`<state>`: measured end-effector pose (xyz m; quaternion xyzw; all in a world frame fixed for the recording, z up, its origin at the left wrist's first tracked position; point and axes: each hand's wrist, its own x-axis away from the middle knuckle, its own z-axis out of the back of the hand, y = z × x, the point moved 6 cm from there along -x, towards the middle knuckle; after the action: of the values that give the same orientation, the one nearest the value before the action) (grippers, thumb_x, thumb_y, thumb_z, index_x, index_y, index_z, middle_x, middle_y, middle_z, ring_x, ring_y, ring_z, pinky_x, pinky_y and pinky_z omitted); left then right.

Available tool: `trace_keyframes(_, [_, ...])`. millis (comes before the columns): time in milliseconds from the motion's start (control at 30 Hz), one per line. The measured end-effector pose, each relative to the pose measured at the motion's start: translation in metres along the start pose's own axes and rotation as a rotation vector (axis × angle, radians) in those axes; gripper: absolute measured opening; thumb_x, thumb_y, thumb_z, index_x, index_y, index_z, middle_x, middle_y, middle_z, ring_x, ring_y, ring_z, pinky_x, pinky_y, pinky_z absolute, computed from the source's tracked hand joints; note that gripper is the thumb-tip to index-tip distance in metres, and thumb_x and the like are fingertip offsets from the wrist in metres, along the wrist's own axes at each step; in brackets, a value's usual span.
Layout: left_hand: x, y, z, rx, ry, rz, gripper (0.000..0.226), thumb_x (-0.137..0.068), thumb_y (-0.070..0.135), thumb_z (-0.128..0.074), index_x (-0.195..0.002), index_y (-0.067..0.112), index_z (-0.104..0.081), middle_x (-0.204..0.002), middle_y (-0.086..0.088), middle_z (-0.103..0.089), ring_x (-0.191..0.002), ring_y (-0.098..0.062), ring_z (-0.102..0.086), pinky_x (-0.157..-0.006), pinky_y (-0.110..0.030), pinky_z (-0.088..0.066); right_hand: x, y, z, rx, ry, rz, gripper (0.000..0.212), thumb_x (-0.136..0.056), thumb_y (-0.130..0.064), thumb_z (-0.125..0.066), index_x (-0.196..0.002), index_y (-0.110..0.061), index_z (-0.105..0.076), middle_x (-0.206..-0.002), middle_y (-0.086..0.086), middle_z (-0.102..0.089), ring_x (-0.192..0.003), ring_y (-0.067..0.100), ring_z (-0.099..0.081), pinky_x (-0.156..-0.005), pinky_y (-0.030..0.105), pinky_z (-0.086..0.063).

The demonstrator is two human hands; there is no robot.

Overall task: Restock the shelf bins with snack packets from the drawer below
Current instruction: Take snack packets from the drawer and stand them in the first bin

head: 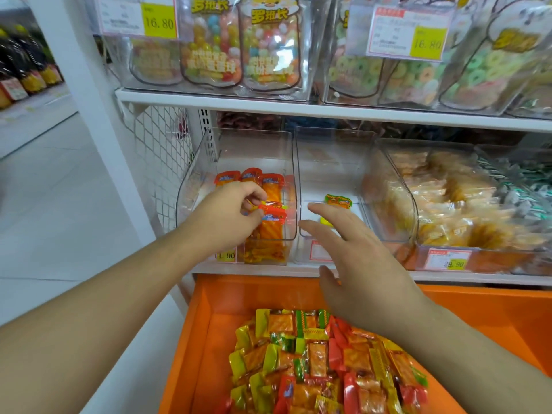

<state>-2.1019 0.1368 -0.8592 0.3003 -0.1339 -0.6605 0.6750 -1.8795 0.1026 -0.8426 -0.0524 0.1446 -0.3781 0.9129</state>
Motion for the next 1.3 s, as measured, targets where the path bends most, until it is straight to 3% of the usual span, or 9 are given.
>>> trace_keyframes(100, [0.044,0.030,0.013,0.039,0.197,-0.106,0.021,-0.091,0.012,-0.064,-0.106,0.025,-0.069,-0.096,0.010,-0.063,-0.084,-0.005,-0.058,-0.069,-0.010,-0.043,0.021,0.003,0.001,-0.060,0.058,0.000,0.054,-0.087,-0.010,-0.064,-0.139,-0.020,-0.055,-0.145,-0.003,-0.045,-0.133,0.016,-0.047,-0.097,0.024,-0.047])
trace_keyframes(167, [0.075,0.045,0.002,0.112,0.212,-0.112,0.016,-0.091,0.011,-0.062,-0.100,0.023,-0.068,-0.090,0.010,-0.061,-0.078,-0.007,-0.057,-0.065,-0.016,-0.044,0.038,0.009,-0.013,-0.153,-0.018,-0.068,0.037,-0.088,-0.012,-0.060,-0.123,-0.020,-0.059,-0.124,-0.003,-0.054,-0.111,0.017,-0.055,-0.086,0.029,-0.051])
trace_keyframes(300, [0.132,0.037,-0.076,0.111,-0.111,0.032,0.014,-0.090,0.020,-0.065,-0.101,0.029,-0.066,-0.091,0.015,-0.062,-0.083,-0.003,-0.060,-0.072,-0.027,-0.053,0.079,0.026,-0.088,-0.142,-0.428,-0.192,0.025,-0.084,-0.022,-0.060,-0.108,-0.023,-0.055,-0.105,-0.002,-0.056,-0.103,0.025,-0.058,-0.083,0.042,-0.053])
trace_keyframes(467, [0.194,-0.006,-0.184,-0.053,-0.510,0.170,0.029,-0.092,0.029,-0.069,-0.121,0.025,-0.064,-0.120,0.005,-0.066,-0.110,-0.015,-0.064,-0.093,-0.033,-0.054,0.140,0.077,-0.168,-0.124,-0.644,-0.464,0.057,-0.085,-0.019,-0.064,-0.140,-0.022,-0.049,-0.131,0.009,-0.057,-0.126,0.033,-0.057,-0.096,0.041,-0.052])
trace_keyframes(600, [0.210,-0.031,-0.236,-0.073,-0.588,0.278,0.036,-0.095,0.041,-0.066,-0.127,0.027,-0.060,-0.132,0.004,-0.061,-0.124,-0.020,-0.059,-0.100,-0.034,-0.050,0.184,0.118,-0.217,-0.196,-0.620,-0.747,0.075,-0.088,-0.027,-0.064,-0.155,-0.017,-0.033,-0.149,0.011,-0.047,-0.135,0.036,-0.052,-0.109,0.044,-0.049])
trace_keyframes(800, [0.199,-0.055,-0.288,-0.131,-0.691,0.290,0.059,-0.097,0.037,-0.065,-0.152,0.025,-0.044,-0.154,0.000,-0.048,-0.141,-0.024,-0.045,-0.116,-0.038,-0.040,0.173,0.165,-0.267,-0.218,-0.489,-0.805,0.092,-0.083,-0.026,-0.070,-0.161,-0.017,-0.022,-0.167,0.007,-0.026,-0.151,0.036,-0.030,-0.123,0.051,-0.033])
trace_keyframes(1000, [0.203,-0.065,-0.308,-0.087,-0.685,0.332,0.044,-0.094,0.023,-0.070,-0.135,0.026,-0.056,-0.122,0.002,-0.068,-0.113,-0.019,-0.063,-0.093,-0.034,-0.052,0.152,0.197,-0.306,-0.153,-0.589,-0.710,0.098,-0.088,-0.056,-0.060,-0.166,-0.029,-0.006,-0.174,0.000,-0.008,-0.160,0.033,-0.007,-0.130,0.051,-0.013])
trace_keyframes(1133, [0.205,-0.072,-0.311,-0.039,-0.650,0.401,0.024,-0.093,0.023,-0.072,-0.116,0.026,-0.069,-0.110,0.005,-0.071,-0.103,-0.015,-0.066,-0.086,-0.032,-0.054,0.148,0.194,-0.312,-0.108,-0.543,-0.696,0.083,-0.091,-0.042,-0.065,-0.163,-0.025,-0.026,-0.168,0.007,-0.028,-0.152,0.036,-0.028,-0.125,0.046,-0.027])
trace_keyframes(1300, [0.199,-0.074,-0.303,0.085,-0.580,0.498,0.015,-0.091,0.025,-0.073,-0.107,0.026,-0.072,-0.106,0.007,-0.072,-0.100,-0.016,-0.067,-0.085,-0.032,-0.055,0.146,0.179,-0.286,-0.033,-0.429,-0.667,0.059,-0.082,-0.027,-0.078,-0.139,-0.031,-0.060,-0.130,0.003,-0.062,-0.121,0.035,-0.058,-0.096,0.043,-0.054])
